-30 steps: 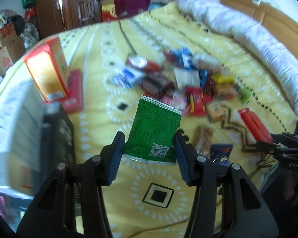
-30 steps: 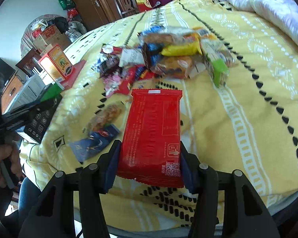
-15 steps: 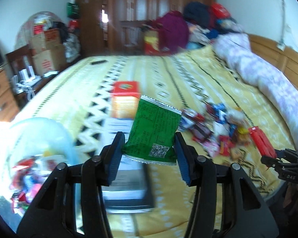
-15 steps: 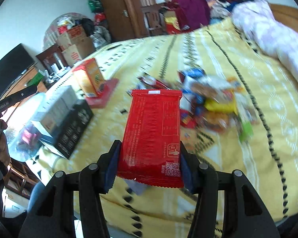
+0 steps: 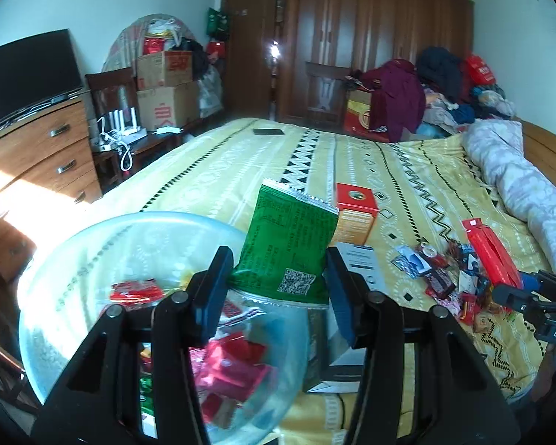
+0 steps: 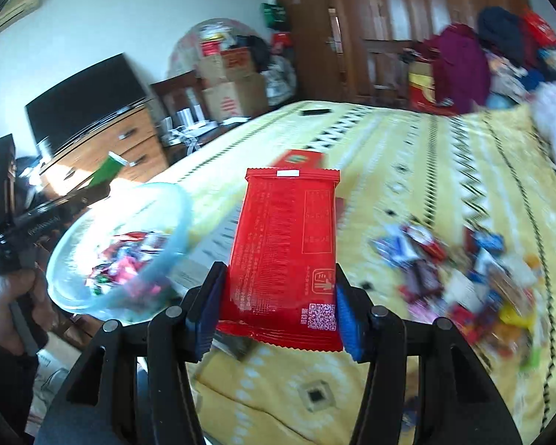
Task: Organize snacks
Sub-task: 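Carry the green packet and red wafer packet over the glass bowl with both grippers, then open both grippers to drop the green and red packets into the bowl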
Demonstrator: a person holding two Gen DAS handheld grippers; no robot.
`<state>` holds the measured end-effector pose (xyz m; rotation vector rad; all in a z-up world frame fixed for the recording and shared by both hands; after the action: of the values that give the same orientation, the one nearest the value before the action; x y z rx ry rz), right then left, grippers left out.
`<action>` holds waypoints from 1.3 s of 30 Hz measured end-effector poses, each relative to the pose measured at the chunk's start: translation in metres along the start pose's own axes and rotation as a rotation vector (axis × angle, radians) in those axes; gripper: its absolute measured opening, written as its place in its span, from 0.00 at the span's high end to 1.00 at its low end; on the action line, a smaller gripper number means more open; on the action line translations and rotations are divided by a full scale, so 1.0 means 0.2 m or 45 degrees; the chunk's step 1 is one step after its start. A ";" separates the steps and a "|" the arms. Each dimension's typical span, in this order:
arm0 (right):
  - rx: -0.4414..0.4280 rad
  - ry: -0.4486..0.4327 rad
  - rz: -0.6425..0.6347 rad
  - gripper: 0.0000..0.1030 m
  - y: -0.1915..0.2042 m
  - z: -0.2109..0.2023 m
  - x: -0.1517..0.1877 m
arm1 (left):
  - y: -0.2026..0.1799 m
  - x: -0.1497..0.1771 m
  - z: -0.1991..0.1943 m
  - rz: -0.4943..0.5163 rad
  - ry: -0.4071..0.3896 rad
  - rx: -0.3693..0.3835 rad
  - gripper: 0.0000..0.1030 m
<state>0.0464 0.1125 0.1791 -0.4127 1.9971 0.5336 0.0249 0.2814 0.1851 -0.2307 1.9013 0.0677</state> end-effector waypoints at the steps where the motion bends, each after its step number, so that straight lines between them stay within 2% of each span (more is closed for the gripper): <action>1: -0.020 0.003 -0.011 0.44 0.05 0.02 -0.01 | 0.03 0.00 -0.01 -0.009 -0.003 -0.009 0.51; 11: -0.200 0.021 -0.138 0.44 0.60 0.25 -0.12 | 0.23 0.03 -0.04 -0.084 -0.011 -0.075 0.50; 16: -0.264 0.028 -0.182 0.44 0.81 0.35 -0.15 | 0.32 0.04 -0.06 -0.104 -0.007 -0.102 0.50; 23: -0.331 0.066 -0.199 0.44 0.96 0.46 -0.13 | 0.44 0.07 -0.07 -0.139 0.003 -0.137 0.50; 34: -0.367 0.097 -0.212 0.44 1.08 0.56 -0.12 | 0.64 0.09 -0.07 -0.230 0.012 -0.202 0.50; 39: -0.379 0.114 -0.200 0.44 1.08 0.59 -0.08 | 0.67 0.12 -0.07 -0.246 0.026 -0.219 0.50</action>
<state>0.0327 0.3592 0.1869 -0.7814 1.9535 0.7263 -0.0215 0.4069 0.1588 -0.5319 1.8859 0.0988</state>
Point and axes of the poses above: each gripper's, at about its wrist camera, not at the fingertips, and z roughly the way its jaws point, y to its left, x to its underside, the point moved 9 cm from there along z, roughly the way its jaws point, and after that the axes turned 14 degrees about -y, right-handed, at the moved point
